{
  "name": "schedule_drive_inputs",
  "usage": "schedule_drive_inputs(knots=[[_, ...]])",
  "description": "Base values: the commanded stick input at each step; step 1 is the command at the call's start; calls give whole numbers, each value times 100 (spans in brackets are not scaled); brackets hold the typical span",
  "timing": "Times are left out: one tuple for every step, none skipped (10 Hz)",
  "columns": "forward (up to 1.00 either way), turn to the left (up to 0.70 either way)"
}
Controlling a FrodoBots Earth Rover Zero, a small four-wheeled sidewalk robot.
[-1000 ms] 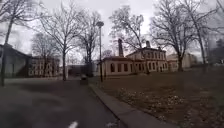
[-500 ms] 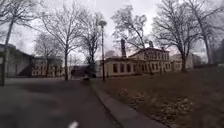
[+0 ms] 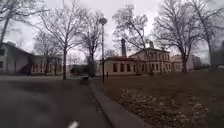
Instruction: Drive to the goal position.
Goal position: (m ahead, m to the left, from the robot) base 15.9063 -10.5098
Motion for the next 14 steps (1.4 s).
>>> schedule_drive_inputs(knots=[[70, 23], [70, 16], [70, 9], [70, 1], [70, 0], [70, 16], [70, 35], [70, 35], [70, 35], [70, 35], [70, 35], [70, 35], [70, 35], [70, 28]])
